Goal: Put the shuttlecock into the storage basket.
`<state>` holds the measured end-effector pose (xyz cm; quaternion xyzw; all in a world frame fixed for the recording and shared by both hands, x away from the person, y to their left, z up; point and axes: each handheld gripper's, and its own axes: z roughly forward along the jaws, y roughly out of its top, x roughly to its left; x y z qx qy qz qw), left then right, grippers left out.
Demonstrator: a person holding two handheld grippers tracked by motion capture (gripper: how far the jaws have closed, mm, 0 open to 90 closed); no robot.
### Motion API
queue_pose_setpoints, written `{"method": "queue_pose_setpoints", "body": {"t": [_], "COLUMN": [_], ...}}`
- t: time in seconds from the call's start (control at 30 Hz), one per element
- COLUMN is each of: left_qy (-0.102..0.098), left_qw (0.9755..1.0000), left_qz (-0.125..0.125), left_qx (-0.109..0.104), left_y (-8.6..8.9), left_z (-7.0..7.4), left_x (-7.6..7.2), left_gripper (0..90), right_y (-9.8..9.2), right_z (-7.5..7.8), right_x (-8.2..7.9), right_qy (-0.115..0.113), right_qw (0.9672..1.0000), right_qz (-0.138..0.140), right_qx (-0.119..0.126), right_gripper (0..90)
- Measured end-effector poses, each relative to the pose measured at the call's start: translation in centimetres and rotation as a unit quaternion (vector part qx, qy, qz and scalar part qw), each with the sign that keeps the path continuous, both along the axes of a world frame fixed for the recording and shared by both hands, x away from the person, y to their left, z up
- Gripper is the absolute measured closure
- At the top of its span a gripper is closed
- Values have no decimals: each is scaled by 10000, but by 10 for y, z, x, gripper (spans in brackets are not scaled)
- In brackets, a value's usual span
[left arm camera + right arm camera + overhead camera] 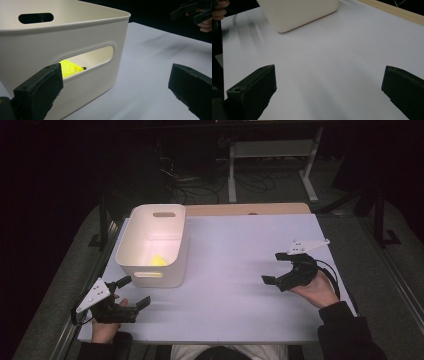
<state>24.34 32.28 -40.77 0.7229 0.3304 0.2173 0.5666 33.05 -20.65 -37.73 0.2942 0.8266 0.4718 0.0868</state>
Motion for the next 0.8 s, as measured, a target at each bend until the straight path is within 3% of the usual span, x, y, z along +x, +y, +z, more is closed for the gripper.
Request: {"method": "queue_pose_setpoints", "body": {"t": [0.8], "left_qy": [-7], "left_qw": [10000], "left_qz": [-6], "left_qx": [-3], "left_y": [0], "left_z": [0], "left_x": [0], "left_gripper": [0], "right_y": [-32], "right_z": [-23], "right_x": [-19], "right_qy": [-21], "right_qw": [9992], "right_qz": [-381], "right_qx": [96], "right_gripper": [0]}}
